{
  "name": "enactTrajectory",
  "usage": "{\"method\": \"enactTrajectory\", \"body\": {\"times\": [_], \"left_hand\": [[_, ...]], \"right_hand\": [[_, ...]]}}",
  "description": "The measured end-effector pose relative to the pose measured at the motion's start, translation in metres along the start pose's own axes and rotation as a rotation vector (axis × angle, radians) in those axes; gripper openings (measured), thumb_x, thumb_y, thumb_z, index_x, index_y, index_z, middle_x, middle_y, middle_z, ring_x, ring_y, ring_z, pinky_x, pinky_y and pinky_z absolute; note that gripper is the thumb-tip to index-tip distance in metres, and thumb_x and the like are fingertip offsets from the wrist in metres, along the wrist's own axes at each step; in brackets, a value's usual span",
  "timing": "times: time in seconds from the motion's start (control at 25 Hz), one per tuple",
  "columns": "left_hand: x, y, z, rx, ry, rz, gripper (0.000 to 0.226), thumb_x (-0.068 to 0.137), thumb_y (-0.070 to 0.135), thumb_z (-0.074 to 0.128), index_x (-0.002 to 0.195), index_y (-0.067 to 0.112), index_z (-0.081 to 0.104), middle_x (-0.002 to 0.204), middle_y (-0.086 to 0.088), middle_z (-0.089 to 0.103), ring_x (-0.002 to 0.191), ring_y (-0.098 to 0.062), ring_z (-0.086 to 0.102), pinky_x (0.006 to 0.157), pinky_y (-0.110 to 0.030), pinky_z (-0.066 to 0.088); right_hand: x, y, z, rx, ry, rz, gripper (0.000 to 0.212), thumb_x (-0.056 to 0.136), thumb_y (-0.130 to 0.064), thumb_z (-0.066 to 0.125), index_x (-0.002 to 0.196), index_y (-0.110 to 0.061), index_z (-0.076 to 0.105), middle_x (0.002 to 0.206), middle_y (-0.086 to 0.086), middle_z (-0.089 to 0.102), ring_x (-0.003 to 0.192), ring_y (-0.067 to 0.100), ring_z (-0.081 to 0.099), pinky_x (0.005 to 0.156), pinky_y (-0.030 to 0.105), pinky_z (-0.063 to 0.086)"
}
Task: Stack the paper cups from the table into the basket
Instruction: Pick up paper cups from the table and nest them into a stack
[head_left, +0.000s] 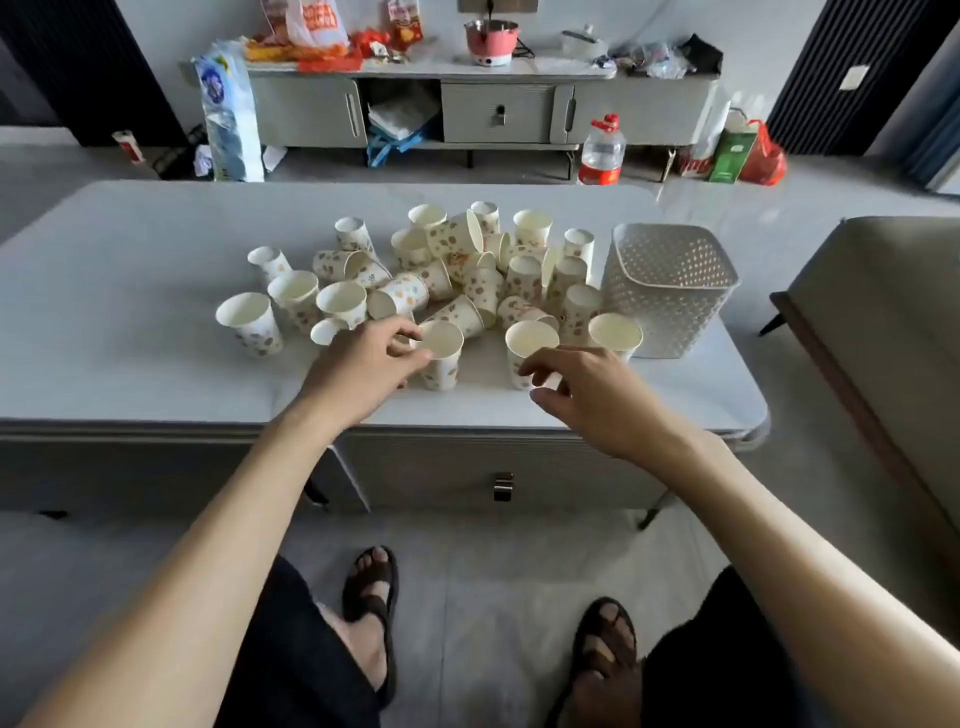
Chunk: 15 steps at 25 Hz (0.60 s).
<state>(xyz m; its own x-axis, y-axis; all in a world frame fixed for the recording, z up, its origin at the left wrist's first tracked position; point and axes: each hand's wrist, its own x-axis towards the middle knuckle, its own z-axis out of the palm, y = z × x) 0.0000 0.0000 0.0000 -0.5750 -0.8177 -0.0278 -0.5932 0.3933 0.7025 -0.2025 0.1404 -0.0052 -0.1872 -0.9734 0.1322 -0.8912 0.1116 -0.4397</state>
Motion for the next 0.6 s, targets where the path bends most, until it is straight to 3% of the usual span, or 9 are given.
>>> {"method": "enactTrajectory", "body": {"times": [0.12,0.32,0.52,0.6], "left_hand": [[0.027,-0.027,0.000,-0.178,0.174,-0.053,0.006,0.091,0.027,0.062,0.094,0.030,0.066,0.092,0.004,0.073,0.072,-0.020,0.072,0.084,-0.048,0.056],[0.080,-0.065,0.015,-0.276,0.271,-0.079,0.013,0.093,0.020,0.058,0.102,0.022,0.068,0.084,0.008,0.074,0.074,-0.008,0.071,0.082,-0.041,0.058],[0.088,-0.079,0.025,-0.306,0.190,-0.024,0.026,0.089,0.008,0.052,0.107,0.022,0.065,0.103,0.003,0.071,0.092,-0.019,0.069,0.090,-0.044,0.054],[0.086,-0.081,0.029,-0.273,0.137,-0.018,0.032,0.088,0.002,0.055,0.111,0.024,0.063,0.108,0.004,0.069,0.095,-0.014,0.068,0.094,-0.038,0.052]], "right_hand": [[0.034,-0.002,0.028,-0.042,0.068,0.024,0.034,0.090,-0.027,0.061,0.124,-0.027,0.063,0.095,-0.007,0.072,0.092,0.024,0.066,0.077,0.039,0.053],[0.099,0.003,0.107,-0.108,0.041,-0.009,0.048,0.092,-0.048,0.057,0.137,-0.034,0.048,0.088,-0.002,0.073,0.081,0.032,0.067,0.066,0.038,0.053],[0.117,0.008,0.129,-0.187,0.094,0.024,0.031,0.094,-0.052,0.051,0.100,-0.025,0.066,0.084,-0.002,0.074,0.075,0.033,0.067,0.060,0.036,0.052],[0.113,0.010,0.125,-0.169,0.117,0.015,0.029,0.094,-0.047,0.054,0.090,-0.022,0.067,0.079,-0.002,0.072,0.069,0.033,0.064,0.057,0.037,0.051]]}}
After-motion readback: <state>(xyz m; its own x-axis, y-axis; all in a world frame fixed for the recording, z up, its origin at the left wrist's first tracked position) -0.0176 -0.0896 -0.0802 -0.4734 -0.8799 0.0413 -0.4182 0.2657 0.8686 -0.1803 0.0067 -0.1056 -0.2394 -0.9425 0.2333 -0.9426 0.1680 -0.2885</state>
